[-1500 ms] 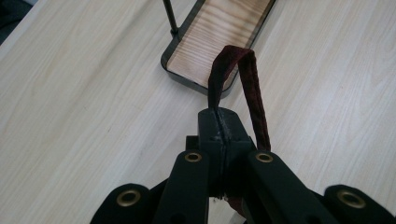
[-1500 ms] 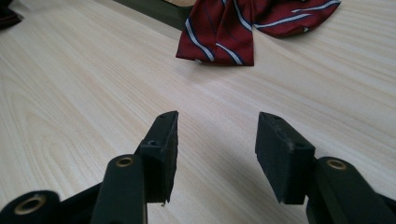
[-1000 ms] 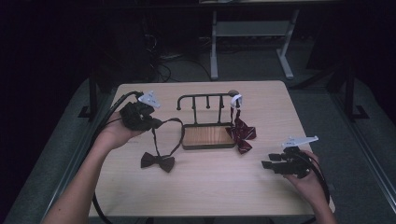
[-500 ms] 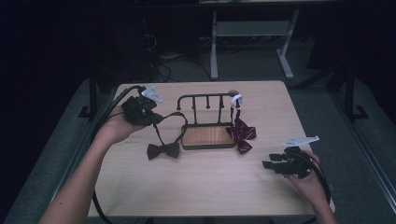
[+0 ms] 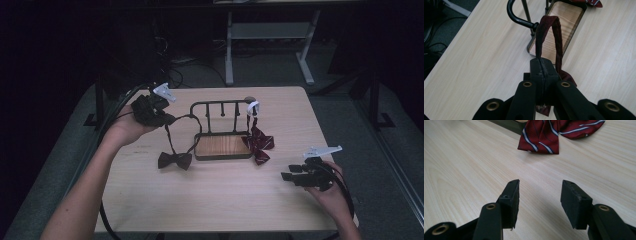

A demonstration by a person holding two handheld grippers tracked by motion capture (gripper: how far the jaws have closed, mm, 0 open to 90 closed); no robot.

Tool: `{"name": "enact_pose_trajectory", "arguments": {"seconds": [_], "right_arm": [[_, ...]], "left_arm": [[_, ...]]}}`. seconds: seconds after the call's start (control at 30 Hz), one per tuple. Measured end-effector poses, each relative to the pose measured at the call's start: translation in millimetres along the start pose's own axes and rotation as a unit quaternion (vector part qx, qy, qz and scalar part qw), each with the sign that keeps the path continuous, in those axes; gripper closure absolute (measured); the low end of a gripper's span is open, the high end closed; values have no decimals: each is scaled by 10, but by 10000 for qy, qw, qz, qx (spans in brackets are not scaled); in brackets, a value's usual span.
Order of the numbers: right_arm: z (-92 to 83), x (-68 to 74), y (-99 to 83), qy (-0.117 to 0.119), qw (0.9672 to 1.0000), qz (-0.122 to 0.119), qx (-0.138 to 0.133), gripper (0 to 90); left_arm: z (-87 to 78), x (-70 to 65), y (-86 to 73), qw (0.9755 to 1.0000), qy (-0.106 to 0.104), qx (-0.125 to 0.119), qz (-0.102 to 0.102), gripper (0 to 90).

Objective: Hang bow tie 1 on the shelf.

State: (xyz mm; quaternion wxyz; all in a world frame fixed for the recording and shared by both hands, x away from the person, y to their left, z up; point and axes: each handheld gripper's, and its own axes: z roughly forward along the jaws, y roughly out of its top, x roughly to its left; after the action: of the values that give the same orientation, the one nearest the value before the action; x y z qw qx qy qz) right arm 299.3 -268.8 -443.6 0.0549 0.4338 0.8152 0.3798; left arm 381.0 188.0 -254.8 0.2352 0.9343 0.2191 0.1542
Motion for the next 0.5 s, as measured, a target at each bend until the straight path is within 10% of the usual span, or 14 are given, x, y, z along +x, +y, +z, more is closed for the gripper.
{"name": "enact_pose_trajectory", "arguments": {"seconds": [0.5], "right_arm": [[-7,-7,-2,-3,10000,-35,-8,490]], "left_arm": [[20,154,125,9998,81,26,-175,894]]}}
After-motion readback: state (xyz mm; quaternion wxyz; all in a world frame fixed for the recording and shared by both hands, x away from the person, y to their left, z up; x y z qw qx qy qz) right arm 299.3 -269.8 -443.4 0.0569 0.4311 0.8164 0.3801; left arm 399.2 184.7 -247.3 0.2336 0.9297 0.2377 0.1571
